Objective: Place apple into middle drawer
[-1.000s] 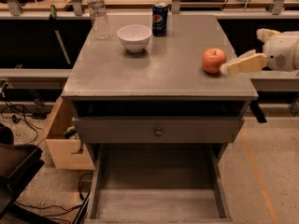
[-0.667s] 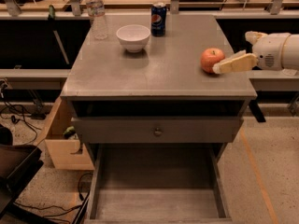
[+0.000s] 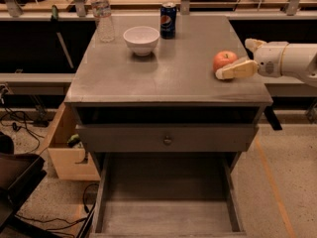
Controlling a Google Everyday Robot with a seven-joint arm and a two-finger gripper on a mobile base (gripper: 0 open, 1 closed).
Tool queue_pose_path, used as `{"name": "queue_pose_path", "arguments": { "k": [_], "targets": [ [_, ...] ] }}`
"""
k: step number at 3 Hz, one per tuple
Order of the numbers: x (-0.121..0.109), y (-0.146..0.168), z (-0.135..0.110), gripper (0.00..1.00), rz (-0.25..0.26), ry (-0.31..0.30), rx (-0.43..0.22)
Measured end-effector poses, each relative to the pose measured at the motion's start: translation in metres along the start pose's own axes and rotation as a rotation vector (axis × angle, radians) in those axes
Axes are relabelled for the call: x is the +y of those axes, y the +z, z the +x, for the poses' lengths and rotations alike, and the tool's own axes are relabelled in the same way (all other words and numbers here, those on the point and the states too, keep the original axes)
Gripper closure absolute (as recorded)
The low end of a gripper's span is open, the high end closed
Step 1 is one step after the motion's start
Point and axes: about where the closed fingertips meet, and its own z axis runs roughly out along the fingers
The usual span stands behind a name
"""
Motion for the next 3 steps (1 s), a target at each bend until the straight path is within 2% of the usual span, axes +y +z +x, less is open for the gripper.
{"name": "queue_pose_path", "arguments": {
  "k": [1, 2, 3],
  "targets": [
    [-0.002, 0.019, 0.014, 0.0, -0.022, 0.011, -0.014],
    [-0.003, 0.028, 0.026, 0.18, -0.007, 0.008, -0.007],
    [-0.001, 0.03, 0.026, 0.41, -0.011, 0.009, -0.008]
  ]
}}
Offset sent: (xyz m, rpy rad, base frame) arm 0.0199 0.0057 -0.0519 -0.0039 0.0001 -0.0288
